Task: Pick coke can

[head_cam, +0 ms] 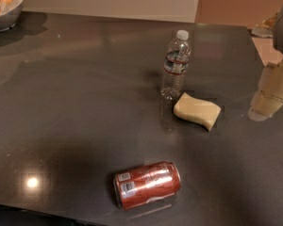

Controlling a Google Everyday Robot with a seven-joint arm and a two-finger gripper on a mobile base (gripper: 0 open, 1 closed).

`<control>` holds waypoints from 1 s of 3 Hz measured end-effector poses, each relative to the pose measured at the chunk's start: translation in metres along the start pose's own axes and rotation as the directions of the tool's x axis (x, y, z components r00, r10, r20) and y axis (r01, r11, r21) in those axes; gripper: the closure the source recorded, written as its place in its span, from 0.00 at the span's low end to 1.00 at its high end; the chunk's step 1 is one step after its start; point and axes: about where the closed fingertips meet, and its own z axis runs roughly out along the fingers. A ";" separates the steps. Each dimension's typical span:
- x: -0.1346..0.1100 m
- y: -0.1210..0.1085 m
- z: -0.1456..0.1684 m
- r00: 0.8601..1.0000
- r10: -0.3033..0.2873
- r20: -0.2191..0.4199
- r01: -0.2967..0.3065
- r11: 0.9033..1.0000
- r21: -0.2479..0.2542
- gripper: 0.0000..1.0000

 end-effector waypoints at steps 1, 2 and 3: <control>0.000 0.000 0.000 1.000 0.000 0.000 0.000 1.000 0.000 0.00; -0.014 0.012 0.000 0.998 -0.065 0.005 0.065 0.997 -0.037 0.00; -0.035 0.039 0.010 0.988 -0.154 0.024 0.156 0.982 -0.106 0.00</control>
Offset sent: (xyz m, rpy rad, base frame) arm -0.0187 0.0354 -0.0076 -0.0331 0.0806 0.1631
